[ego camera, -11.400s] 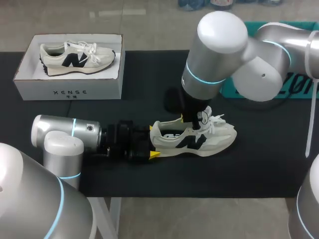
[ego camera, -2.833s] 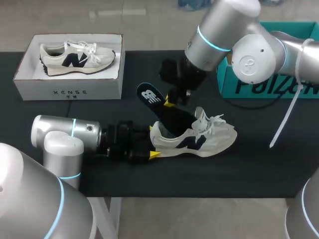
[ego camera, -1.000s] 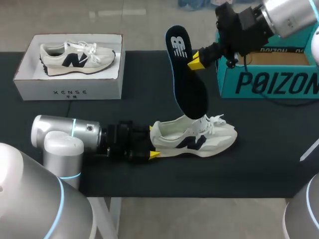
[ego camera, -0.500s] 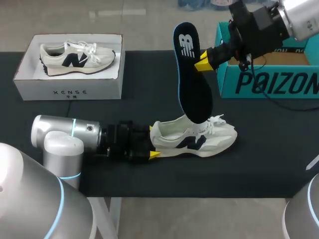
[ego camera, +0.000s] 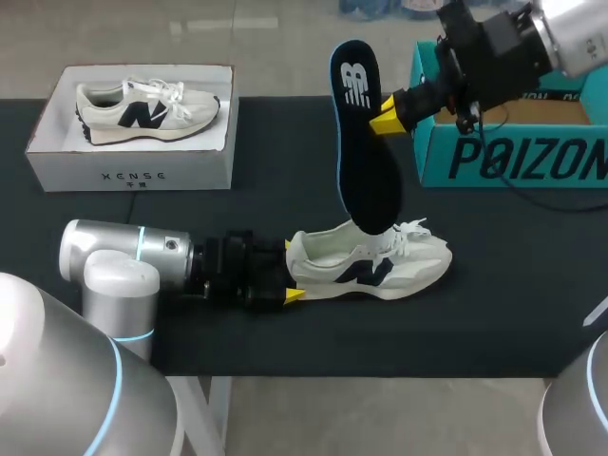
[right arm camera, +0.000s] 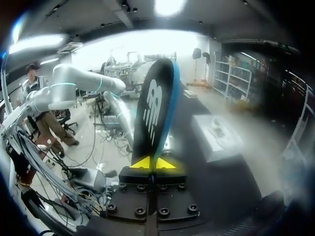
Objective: Take the shoe out of the shoebox, open the shoe tongue, remove and reinsert the insole, then place the shoe into the shoebox
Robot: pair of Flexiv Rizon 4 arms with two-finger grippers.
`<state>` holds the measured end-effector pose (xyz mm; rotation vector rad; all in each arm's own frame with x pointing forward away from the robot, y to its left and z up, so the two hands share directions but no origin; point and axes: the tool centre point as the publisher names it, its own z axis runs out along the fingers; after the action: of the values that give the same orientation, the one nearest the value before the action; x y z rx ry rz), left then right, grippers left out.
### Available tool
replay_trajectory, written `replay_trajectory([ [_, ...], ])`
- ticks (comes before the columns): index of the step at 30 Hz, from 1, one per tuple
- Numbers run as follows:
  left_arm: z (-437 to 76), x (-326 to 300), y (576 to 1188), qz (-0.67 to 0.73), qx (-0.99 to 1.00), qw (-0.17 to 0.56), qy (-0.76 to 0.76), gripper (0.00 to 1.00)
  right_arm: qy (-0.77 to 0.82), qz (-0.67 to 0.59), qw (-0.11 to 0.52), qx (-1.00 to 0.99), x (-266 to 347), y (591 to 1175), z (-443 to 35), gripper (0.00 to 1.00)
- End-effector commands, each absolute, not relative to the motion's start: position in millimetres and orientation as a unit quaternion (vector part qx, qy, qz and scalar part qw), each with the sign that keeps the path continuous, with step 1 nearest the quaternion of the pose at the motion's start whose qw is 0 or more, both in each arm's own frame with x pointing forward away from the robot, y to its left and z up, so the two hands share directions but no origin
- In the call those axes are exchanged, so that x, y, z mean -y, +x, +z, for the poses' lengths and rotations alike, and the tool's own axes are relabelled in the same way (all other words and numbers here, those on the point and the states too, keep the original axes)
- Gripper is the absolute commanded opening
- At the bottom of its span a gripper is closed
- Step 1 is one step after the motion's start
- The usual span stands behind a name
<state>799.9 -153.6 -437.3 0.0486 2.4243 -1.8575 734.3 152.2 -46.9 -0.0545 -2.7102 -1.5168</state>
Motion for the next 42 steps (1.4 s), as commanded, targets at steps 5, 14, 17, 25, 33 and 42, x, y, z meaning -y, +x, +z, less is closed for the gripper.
replay_trajectory([
  [5,-439.9,154.3,799.5,-0.607,-0.793,0.044,0.016,0.0,-0.076,-0.498,0.049,0.863,-151.9,689.7,-23.7,0.0],
  [14,-439.9,154.3,799.5,-0.607,-0.793,0.044,0.016,0.0,-0.123,-0.469,0.078,0.871,-166.7,648.8,-5.2,0.0],
  [17,-439.9,154.3,799.5,-0.607,-0.793,0.044,0.016,0.0,-0.128,-0.464,0.078,0.873,-171.3,640.3,-1.1,0.0],
  [25,-439.9,154.3,799.5,-0.607,-0.793,0.044,0.016,0.0,-0.13,-0.461,0.078,0.874,-183.9,630.9,4.0,0.0],
  [33,-439.9,154.3,799.5,-0.607,-0.793,0.044,0.016,0.0,-0.132,-0.463,0.078,0.873,-184.3,631.4,3.9,0.0],
  [42,-439.9,154.3,799.5,-0.607,-0.793,0.044,0.016,0.0,-0.132,-0.463,0.078,0.873,-184.3,631.4,3.9,0.0],
])
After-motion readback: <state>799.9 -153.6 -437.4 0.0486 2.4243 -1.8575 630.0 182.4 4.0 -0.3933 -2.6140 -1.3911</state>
